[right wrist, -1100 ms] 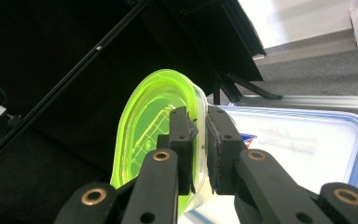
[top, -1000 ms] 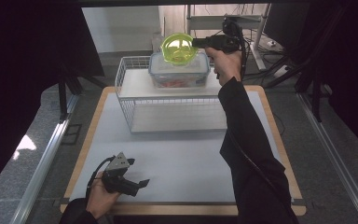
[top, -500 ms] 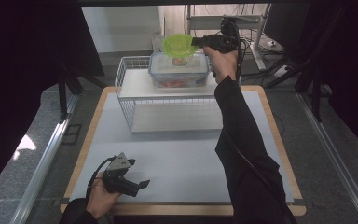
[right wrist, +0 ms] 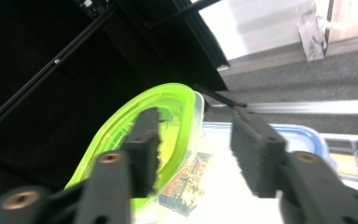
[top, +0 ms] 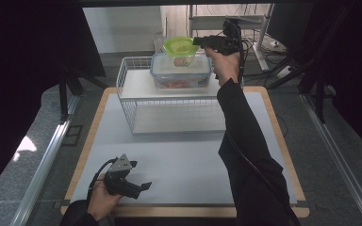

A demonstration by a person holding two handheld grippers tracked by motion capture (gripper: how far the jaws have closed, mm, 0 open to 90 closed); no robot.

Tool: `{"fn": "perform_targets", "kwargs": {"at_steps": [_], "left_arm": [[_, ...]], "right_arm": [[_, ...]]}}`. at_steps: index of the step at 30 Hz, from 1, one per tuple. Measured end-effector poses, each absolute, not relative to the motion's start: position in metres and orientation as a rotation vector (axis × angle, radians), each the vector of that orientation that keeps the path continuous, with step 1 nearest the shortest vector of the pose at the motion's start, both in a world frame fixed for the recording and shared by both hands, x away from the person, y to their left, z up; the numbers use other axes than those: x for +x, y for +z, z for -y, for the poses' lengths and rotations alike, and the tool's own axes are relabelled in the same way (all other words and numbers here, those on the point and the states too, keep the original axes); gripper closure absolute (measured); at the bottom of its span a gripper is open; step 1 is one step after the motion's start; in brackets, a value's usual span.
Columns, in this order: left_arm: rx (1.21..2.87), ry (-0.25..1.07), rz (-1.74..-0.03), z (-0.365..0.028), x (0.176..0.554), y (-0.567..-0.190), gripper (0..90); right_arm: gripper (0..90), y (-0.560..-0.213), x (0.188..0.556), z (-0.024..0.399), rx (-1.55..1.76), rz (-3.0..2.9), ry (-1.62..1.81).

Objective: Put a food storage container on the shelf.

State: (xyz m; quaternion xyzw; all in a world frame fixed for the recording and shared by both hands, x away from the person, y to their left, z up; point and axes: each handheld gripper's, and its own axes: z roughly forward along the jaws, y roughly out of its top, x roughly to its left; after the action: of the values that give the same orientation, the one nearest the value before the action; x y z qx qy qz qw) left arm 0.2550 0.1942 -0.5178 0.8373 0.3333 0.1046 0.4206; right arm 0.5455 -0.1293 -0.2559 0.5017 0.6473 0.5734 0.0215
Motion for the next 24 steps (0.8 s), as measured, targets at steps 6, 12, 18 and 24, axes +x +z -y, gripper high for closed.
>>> {"fn": "perform_targets", "kwargs": {"at_steps": [6,12,18,24], "left_arm": [[2.102,0.266,-0.836,-0.193,0.255,-0.518,2.4],[2.103,0.269,-0.837,-0.193,0.255,-0.518,2.4],[2.1,0.27,-0.835,-0.193,0.255,-0.518,2.4],[2.096,0.27,-0.837,-0.193,0.254,-0.518,2.4]], "right_arm": [[28.9,-0.259,0.532,0.139,1.421,-2.058,1.79],[17.8,-0.27,0.514,0.141,1.283,-2.111,1.734],[13.3,-0.279,0.494,0.143,1.182,-2.143,1.681],[10.1,-0.288,0.471,0.147,1.089,-2.155,1.656]]}}
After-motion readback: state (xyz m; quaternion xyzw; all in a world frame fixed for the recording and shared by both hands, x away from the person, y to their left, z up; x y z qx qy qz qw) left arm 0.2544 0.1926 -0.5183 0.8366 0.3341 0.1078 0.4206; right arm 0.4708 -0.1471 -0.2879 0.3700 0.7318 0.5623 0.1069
